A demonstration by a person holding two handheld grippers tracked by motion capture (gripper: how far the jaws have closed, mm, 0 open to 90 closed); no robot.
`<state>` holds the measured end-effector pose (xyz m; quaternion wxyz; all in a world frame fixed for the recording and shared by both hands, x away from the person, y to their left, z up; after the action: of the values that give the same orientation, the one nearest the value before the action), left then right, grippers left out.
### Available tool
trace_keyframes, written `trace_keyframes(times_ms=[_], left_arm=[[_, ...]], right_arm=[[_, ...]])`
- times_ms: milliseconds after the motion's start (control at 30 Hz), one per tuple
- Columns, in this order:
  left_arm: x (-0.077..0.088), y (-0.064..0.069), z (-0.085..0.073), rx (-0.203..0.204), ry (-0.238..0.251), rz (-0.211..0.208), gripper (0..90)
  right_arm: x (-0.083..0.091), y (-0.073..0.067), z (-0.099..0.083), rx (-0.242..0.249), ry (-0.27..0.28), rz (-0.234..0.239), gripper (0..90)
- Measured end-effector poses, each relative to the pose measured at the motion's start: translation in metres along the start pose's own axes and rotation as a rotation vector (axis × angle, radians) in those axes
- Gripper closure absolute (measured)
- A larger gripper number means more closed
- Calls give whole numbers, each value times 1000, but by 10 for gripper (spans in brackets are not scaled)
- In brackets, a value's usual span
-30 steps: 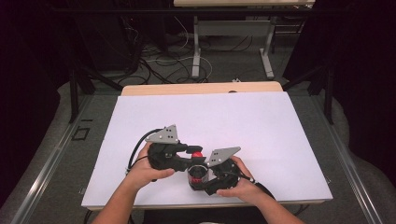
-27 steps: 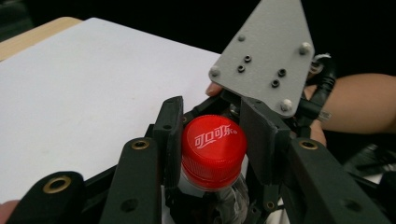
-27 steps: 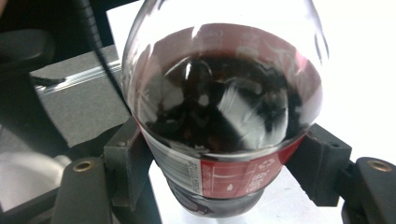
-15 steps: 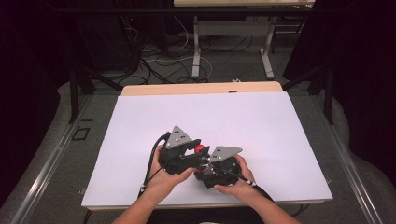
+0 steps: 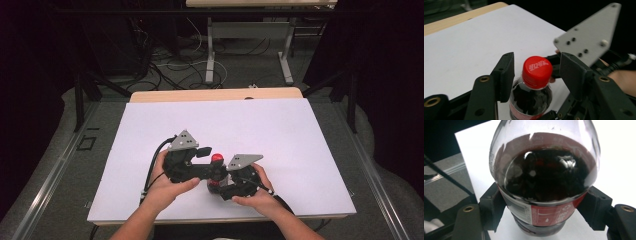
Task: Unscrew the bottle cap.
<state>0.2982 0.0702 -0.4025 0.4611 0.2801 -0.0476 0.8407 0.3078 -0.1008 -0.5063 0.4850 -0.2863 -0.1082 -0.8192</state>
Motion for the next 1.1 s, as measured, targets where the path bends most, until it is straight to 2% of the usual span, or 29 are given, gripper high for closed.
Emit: trace_keyframes(times_ms=[67, 200, 233, 267, 333, 400, 533, 633, 733, 867, 900, 967, 1100], left_arm=[[3, -3, 0, -19, -4, -39, 438], [5, -9, 0, -53, -13, -162, 437], [4, -12, 0, -78, -20, -185, 440], [3, -14, 0, -84, -26, -196, 441], [2, -19, 0, -89, -40, -189, 483], [1, -21, -2, -90, -37, -238, 504], [0, -21, -3, -93, -29, -252, 539], [-1, -19, -4, -94, -21, -265, 604], [-1, -18, -4, -102, -21, -249, 609], [-3, -14, -4, -96, -2, -187, 613], [-4, -12, -4, -75, 3, -157, 614], [-7, -8, -4, -71, 5, -110, 615], [-14, 1, -3, -45, 11, -10, 616]], right_arm=[[1, -1, 1, 10, 5, 17, 291], [0, -5, 2, 28, 7, 36, 291], [1, -6, 2, 38, -6, 55, 291], [0, -8, 2, 42, 6, 60, 291], [0, -10, 2, 58, 6, 85, 291], [0, -12, 3, 69, -1, 97, 291], [1, -12, 3, 74, -2, 101, 291], [0, -12, 2, 69, -3, 106, 291], [0, -12, 2, 70, -3, 103, 291], [0, -11, 2, 47, 7, 78, 292], [0, -11, 3, 35, 7, 67, 292], [0, -9, 3, 23, -14, 49, 291], [-2, -6, 1, 1, -6, 18, 291]])
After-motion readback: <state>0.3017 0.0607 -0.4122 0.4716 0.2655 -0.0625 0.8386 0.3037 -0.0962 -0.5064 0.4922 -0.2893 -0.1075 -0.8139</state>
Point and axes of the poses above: each handheld gripper's, and its own axes: x roughly backward along the jaws, z roughly out of its top, y roughly to its right, the point moved 2 cm from there along -x, roughly forward along the jaws, and after that the axes turned 1 degree about x, right-handed, at the moved point
